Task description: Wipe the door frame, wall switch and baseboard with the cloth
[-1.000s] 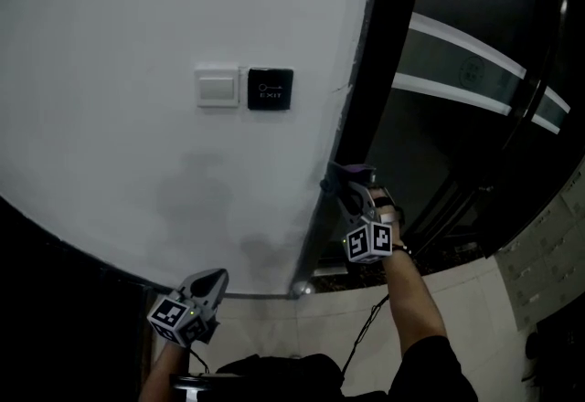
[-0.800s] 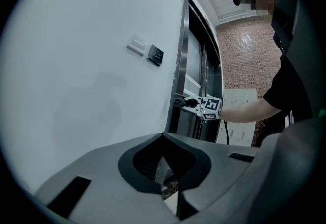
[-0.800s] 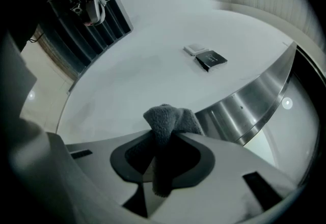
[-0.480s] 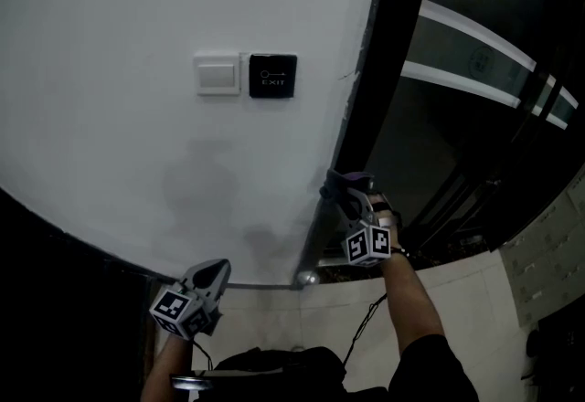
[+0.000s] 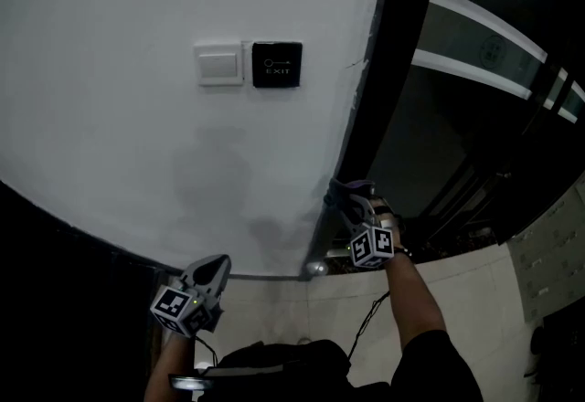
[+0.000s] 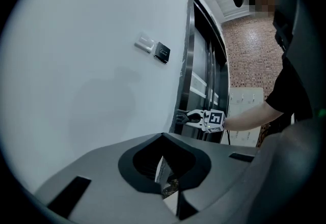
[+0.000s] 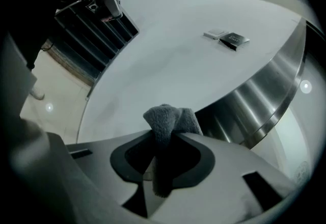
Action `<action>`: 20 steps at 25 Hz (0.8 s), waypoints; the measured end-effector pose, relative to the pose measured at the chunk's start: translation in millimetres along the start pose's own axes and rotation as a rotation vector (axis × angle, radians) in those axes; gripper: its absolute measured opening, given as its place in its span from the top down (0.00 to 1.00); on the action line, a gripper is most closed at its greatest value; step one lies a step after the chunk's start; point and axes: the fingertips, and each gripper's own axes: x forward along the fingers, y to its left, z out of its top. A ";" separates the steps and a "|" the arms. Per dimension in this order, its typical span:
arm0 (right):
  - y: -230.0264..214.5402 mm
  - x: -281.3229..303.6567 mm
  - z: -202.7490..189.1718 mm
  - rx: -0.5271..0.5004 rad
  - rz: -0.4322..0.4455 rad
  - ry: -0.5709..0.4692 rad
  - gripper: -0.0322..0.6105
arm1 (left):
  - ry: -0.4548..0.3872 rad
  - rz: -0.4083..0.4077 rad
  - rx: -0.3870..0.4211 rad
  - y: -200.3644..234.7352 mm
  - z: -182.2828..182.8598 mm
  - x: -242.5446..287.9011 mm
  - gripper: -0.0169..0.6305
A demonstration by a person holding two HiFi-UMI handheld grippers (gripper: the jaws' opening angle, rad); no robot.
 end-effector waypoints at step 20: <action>59.5 27.3 -21.8 0.156 0.219 0.091 0.82 | -0.005 0.081 0.001 26.3 -6.6 -36.1 0.97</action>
